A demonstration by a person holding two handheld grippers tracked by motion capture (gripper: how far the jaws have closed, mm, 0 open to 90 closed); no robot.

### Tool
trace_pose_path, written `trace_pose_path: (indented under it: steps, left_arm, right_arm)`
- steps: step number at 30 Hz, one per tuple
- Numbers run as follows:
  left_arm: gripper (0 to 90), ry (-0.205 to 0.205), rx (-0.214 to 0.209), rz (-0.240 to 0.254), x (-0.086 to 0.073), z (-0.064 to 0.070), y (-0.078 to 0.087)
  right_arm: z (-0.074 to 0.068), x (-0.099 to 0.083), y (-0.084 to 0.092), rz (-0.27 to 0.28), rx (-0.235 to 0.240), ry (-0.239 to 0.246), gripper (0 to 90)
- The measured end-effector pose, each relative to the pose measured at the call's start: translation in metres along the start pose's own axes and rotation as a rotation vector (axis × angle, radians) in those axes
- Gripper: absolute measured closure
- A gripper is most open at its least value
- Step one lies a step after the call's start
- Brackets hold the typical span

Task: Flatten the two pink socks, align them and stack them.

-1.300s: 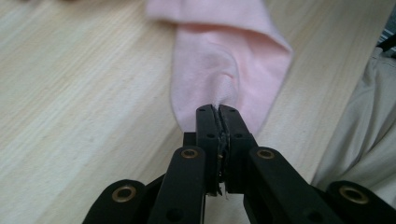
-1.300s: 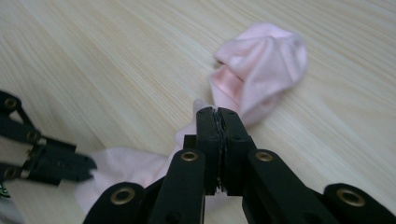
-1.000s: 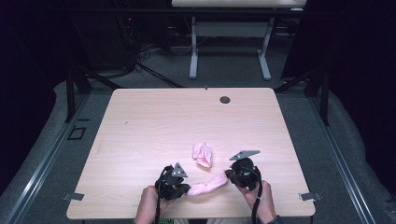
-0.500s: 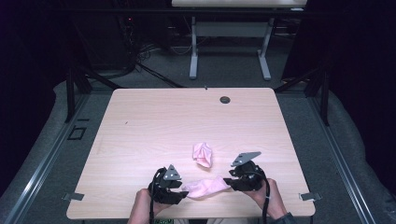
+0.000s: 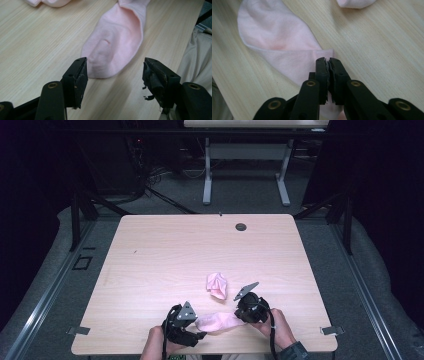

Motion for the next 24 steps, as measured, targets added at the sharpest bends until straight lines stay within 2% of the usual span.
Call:
trace_pose_path:
  steps: [1, 2, 3, 4, 5, 6, 7, 8, 9, 10, 11, 14, 15, 18, 19, 20, 21, 22, 24]
  left_arm:
    - [36.0, -0.006, 0.003, -0.001, 0.001, 0.001, -0.001]
    - [35.2, -0.012, -0.004, 0.007, 0.003, 0.003, -0.003]
    - [34.3, -0.012, -0.004, 0.007, 0.003, 0.003, -0.003]
    - [34.3, -0.017, -0.002, 0.010, 0.004, 0.004, -0.003]
    - [34.3, -0.020, -0.004, 0.018, 0.006, 0.004, -0.003]
    - [34.3, -0.028, -0.007, 0.025, 0.007, 0.004, -0.003]
    - [34.7, -0.034, -0.003, 0.031, 0.009, 0.004, -0.002]
    - [34.7, -0.040, -0.011, 0.037, 0.010, 0.005, -0.002]
    - [34.8, -0.058, -0.015, 0.043, 0.014, 0.007, -0.003]
    - [35.0, -0.058, -0.015, 0.043, 0.014, 0.007, -0.003]
    - [34.9, -0.071, -0.015, 0.053, 0.017, 0.009, -0.007]
    - [34.8, -0.089, -0.014, 0.053, 0.020, 0.010, -0.010]
    - [34.9, -0.096, -0.012, 0.050, 0.021, 0.011, -0.013]
    - [37.1, -0.117, 0.013, 0.062, 0.026, 0.006, -0.018]
    - [39.8, -0.124, 0.032, 0.066, 0.028, 0.003, -0.018]
    - [51.1, -0.129, 0.050, 0.065, 0.031, -0.002, -0.022]
    - [57.4, -0.129, 0.050, 0.065, 0.031, -0.002, -0.022]
    - [57.4, -0.129, 0.057, 0.064, 0.032, -0.004, -0.024]
    - [68.1, -0.129, 0.043, 0.062, 0.033, -0.007, -0.028]
  right_arm:
    - [0.000, 0.000, 0.001, 0.000, -0.004, -0.010, 87.0]
    - [-0.001, 0.002, 0.007, 0.031, -0.014, -0.032, 87.5]
    - [-0.001, 0.002, 0.007, 0.031, -0.014, -0.032, 87.5]
    - [-0.001, 0.004, 0.011, 0.055, -0.013, -0.046, 87.6]
    - [-0.002, 0.010, 0.023, 0.105, -0.011, -0.068, 87.7]
    - [-0.002, 0.010, 0.023, 0.105, -0.011, -0.068, 87.7]
    - [-0.003, 0.014, 0.038, 0.136, -0.009, -0.094, 87.7]
    - [-0.003, 0.014, 0.038, 0.136, -0.009, -0.094, 87.7]
    - [-0.004, 0.019, 0.051, 0.170, -0.014, -0.114, 87.8]
    - [-0.004, 0.019, 0.051, 0.170, -0.014, -0.114, 87.8]
    - [-0.006, 0.024, 0.062, 0.204, -0.017, -0.133, 87.8]
    - [-0.009, 0.028, 0.070, 0.224, -0.018, -0.131, 87.8]
    - [-0.013, 0.032, 0.077, 0.246, -0.012, -0.120, 87.8]
    - [-0.016, 0.036, 0.083, 0.268, -0.008, -0.122, 87.8]
    - [-0.018, 0.037, 0.086, 0.276, 0.003, -0.121, 87.8]
    - [-0.020, 0.039, 0.091, 0.300, 0.020, -0.126, 87.9]
    - [-0.020, 0.039, 0.091, 0.300, 0.020, -0.126, 87.9]
    - [-0.021, 0.040, 0.094, 0.318, 0.028, -0.132, 87.9]
    - [-0.020, 0.041, 0.098, 0.344, 0.035, -0.151, 87.9]
Point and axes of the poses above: each handheld gripper's, and its own axes: y roughly backward along the jaws, x roughly out of its top, z roughly to its right, the point moved 9 cm from there along -y, roughly forward along the jaws, and after that the axes turned 3 degrees about -z, right-handed, at the moved point
